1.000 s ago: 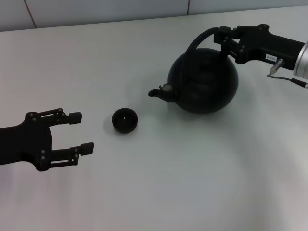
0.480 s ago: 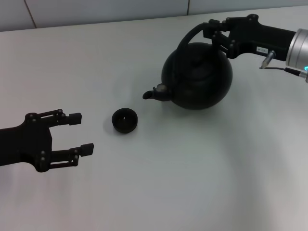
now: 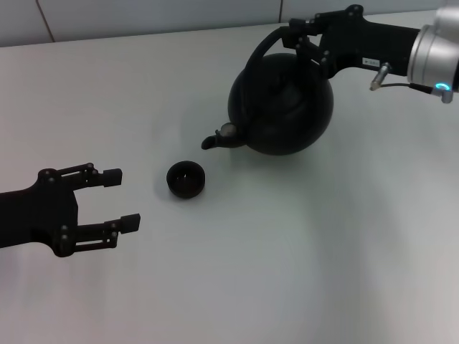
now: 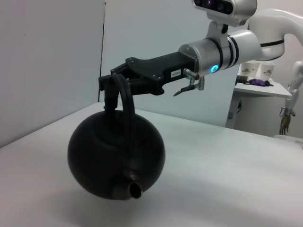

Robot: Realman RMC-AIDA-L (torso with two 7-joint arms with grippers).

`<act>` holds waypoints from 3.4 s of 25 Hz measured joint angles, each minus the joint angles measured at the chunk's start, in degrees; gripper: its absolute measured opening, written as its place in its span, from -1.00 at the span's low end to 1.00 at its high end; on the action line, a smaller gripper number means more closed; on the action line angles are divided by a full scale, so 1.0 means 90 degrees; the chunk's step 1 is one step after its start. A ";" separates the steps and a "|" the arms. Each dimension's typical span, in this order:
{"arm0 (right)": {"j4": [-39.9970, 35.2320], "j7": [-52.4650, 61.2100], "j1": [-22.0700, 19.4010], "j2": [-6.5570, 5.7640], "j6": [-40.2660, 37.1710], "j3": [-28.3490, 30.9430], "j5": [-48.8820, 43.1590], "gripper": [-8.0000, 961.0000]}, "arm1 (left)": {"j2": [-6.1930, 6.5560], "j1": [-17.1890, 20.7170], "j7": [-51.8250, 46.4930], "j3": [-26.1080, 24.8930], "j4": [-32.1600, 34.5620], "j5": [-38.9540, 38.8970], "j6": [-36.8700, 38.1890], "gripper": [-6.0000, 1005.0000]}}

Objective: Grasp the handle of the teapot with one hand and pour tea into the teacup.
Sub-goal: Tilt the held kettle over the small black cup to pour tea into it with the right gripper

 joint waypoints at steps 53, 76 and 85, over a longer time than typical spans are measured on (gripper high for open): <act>-0.0073 -0.0098 0.0529 -0.0007 0.0370 -0.0700 -0.0381 -0.65 | -0.0063 -0.0010 0.0013 0.0000 0.0176 0.0000 -0.0040 0.55; -0.0672 -0.0051 0.0521 0.0004 0.0364 -0.0862 -0.0911 -0.66 | -0.0071 0.0010 0.0036 0.0000 0.0176 0.0000 -0.0054 0.55; -0.0893 -0.0049 0.0517 0.0004 0.0335 -0.0861 -0.1160 -0.67 | -0.0082 0.0010 0.0050 0.0000 0.0176 0.0000 -0.0060 0.55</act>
